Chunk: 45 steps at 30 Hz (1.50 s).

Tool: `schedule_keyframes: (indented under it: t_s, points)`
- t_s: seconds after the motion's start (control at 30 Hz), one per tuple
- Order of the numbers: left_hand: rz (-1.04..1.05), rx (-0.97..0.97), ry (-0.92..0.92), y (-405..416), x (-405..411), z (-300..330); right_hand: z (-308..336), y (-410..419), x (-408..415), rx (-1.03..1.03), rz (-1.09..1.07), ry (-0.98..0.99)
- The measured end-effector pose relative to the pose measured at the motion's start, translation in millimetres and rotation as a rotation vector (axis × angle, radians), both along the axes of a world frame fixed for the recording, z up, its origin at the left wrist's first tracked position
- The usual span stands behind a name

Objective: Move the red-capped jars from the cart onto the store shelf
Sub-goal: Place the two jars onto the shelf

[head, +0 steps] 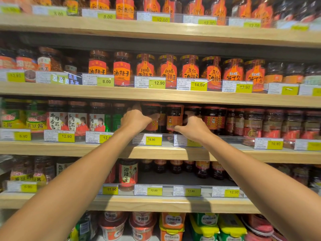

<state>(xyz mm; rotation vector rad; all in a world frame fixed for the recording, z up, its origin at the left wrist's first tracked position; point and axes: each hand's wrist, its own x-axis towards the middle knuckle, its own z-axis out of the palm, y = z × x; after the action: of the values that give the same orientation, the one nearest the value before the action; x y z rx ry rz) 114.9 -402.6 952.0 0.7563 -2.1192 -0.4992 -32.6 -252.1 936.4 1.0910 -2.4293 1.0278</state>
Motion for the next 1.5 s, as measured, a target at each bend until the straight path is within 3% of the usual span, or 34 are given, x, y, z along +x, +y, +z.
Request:
schedule_keyframes:
  t_s: [0.4, 0.67, 0.77, 0.87, 1.2, 1.33, 1.5]
  points:
    - [-0.173, 0.013, -0.08, -12, 17, -3, -2, 6, 9, 0.022, 0.011, 0.035]
    - [-0.107, -0.195, -0.148, -2, 41, -15, 0, 25, 18, 0.09, -0.013, 0.135]
    - [-0.089, -0.3, -0.057, 9, 54, -25, -3, 41, 22, 0.092, 0.003, 0.216]
    - [-0.195, -0.428, 0.035, 24, 61, -35, -12, 62, 26, 0.067, 0.03, 0.291]
    - [-0.516, -0.707, -0.032, 107, 13, -75, -54, 169, 22, 0.066, -0.057, 0.505]
    - [-0.672, -0.729, -0.079, 149, -26, -92, -82, 232, 18, 0.071, -0.168, 0.518]
    - [-0.87, -0.742, -0.133, 209, -77, -127, -124, 316, 13, 0.192, -0.305, 0.387]
